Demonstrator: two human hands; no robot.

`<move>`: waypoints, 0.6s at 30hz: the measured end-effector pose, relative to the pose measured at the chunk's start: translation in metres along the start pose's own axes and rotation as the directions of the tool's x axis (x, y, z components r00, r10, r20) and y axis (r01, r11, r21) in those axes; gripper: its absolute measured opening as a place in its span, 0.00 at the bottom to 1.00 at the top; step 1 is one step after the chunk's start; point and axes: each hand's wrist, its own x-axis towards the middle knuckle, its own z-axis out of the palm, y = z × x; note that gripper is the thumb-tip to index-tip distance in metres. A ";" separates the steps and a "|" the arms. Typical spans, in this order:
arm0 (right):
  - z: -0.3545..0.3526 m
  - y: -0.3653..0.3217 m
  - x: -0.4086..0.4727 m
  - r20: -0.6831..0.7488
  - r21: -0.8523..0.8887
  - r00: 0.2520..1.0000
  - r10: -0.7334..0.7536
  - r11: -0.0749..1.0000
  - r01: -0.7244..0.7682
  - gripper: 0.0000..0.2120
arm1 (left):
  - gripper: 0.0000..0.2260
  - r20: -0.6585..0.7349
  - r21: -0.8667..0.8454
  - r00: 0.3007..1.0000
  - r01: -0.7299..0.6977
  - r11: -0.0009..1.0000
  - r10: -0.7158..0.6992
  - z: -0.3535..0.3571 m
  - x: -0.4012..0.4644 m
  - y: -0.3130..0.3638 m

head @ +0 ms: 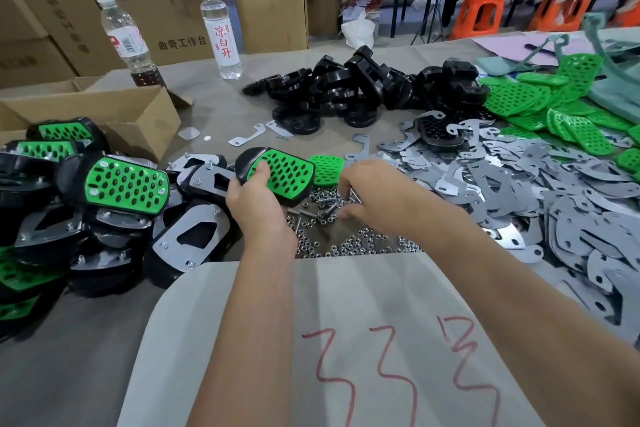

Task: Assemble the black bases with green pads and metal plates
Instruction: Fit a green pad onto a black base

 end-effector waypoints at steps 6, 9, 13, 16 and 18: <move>-0.017 -0.010 0.009 0.065 -0.161 0.996 0.055 0.986 -0.044 0.15 | 0.05 0.079 -0.017 0.989 0.124 0.992 -0.122 0.005 -0.005 -0.004; -0.019 -0.016 0.009 0.132 -0.295 0.989 0.072 0.955 -0.030 0.10 | 0.08 0.095 -0.007 0.981 0.170 0.985 -0.168 0.007 -0.009 -0.006; -0.015 -0.008 -0.002 0.073 -0.325 0.994 0.075 0.945 -0.047 0.17 | 0.09 0.135 0.038 0.973 0.185 0.982 -0.189 0.011 -0.015 -0.006; -0.014 0.002 -0.011 0.032 -0.176 0.995 0.097 0.980 -0.090 0.10 | 0.11 0.179 0.064 0.961 0.201 0.977 -0.209 0.015 -0.023 -0.007; -0.010 0.016 -0.020 -0.057 0.070 0.987 0.151 0.987 -0.147 0.08 | 0.13 0.206 0.111 0.950 0.217 0.970 -0.236 0.017 -0.029 -0.009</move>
